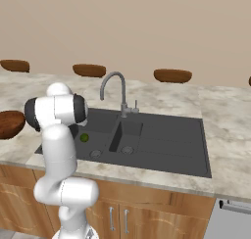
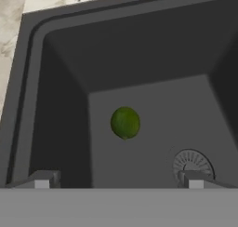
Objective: Remove the lemon wedge and lime from the sink. Then move the bowl and cup from the counter to the sink for washing.
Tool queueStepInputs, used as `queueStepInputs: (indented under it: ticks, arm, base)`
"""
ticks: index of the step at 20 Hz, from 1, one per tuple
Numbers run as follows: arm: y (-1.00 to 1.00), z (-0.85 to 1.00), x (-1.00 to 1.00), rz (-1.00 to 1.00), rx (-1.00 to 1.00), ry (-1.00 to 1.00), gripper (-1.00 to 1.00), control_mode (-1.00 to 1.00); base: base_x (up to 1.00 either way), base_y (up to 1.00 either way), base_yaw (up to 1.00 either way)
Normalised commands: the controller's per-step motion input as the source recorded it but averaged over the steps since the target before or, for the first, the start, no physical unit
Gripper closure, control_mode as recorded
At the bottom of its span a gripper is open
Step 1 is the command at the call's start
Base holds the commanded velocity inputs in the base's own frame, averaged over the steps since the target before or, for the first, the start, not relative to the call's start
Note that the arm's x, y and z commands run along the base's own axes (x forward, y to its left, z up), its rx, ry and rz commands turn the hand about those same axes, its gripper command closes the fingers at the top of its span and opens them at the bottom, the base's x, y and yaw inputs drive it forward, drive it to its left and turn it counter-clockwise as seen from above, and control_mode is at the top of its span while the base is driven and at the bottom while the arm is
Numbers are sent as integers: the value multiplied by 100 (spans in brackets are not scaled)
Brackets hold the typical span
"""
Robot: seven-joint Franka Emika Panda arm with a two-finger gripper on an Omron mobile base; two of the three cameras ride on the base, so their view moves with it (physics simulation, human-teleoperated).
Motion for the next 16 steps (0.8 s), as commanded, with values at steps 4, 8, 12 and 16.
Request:
queueStepInputs:
  ticks: [4,8,12,16]
  arm:
    - [-12,-27,27,0,0,0,-100,-100]
    - [-10,-28,32,0,0,0,-100,-100]
    - [-4,-31,26,0,1,0,-100,-100]
    - [0,-31,18,0,5,0,-100,-100]
  base:
    - [0,0,0]
    - [0,0,0]
    - [0,0,0]
    - [0,0,0]
